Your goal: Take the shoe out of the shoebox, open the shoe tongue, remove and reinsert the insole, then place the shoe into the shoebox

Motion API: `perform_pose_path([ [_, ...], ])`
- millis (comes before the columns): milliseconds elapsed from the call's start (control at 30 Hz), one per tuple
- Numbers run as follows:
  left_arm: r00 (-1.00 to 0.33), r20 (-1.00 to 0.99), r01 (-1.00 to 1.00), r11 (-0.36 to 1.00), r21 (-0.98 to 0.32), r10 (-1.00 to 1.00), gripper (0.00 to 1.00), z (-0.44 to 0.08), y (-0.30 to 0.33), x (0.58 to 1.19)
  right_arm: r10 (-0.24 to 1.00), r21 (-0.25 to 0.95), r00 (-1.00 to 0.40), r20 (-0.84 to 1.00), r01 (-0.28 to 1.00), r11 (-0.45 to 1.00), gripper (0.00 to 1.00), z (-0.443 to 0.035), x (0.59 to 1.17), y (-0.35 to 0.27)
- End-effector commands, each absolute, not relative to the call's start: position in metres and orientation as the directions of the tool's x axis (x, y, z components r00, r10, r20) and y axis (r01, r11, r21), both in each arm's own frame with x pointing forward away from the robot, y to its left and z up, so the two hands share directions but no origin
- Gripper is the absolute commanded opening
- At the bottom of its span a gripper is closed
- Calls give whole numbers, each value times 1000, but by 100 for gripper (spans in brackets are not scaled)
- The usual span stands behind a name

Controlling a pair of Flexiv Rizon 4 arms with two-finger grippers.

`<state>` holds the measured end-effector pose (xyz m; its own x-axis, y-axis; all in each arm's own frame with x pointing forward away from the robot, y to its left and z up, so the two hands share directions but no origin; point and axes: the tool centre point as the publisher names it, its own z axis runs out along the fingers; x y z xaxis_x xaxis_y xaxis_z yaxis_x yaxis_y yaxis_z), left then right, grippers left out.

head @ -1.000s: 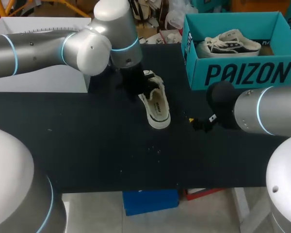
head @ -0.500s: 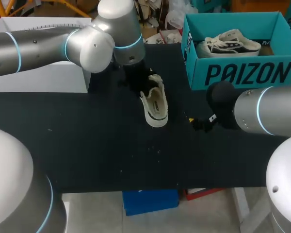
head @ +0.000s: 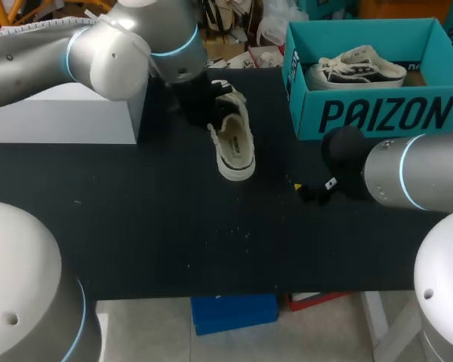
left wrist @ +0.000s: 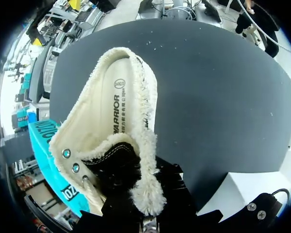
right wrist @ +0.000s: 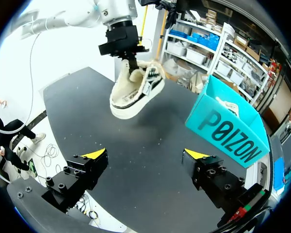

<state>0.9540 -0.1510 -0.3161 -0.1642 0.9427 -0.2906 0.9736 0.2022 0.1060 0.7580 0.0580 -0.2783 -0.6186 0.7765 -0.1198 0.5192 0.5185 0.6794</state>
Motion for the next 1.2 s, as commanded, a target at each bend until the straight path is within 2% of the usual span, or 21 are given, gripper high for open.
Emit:
perform_pose_path([
  [33, -162, -296, 971, 205, 121, 941, 0, -288, -137, 941, 778, 682, -617, -121, 518, 517, 100, -280, 758, 59],
  [433, -162, -296, 971, 205, 121, 941, 0, -288, -137, 941, 778, 682, -617, -121, 518, 517, 100, -280, 758, 59],
  [533, -272, -307, 949, 307, 71, 912, 0, -278, -132, 951, 778, 682, -617, -121, 518, 517, 100, -280, 758, 59],
  [833, -500, -278, 846, 531, 43, 820, 0, -228, -107, 985, 778, 682, -617, -121, 518, 517, 100, -280, 758, 59],
  [1200, -812, -306, 533, 845, -38, 498, 0, -211, -39, 1023, 778, 682, -617, -121, 518, 517, 100, -280, 758, 59],
])
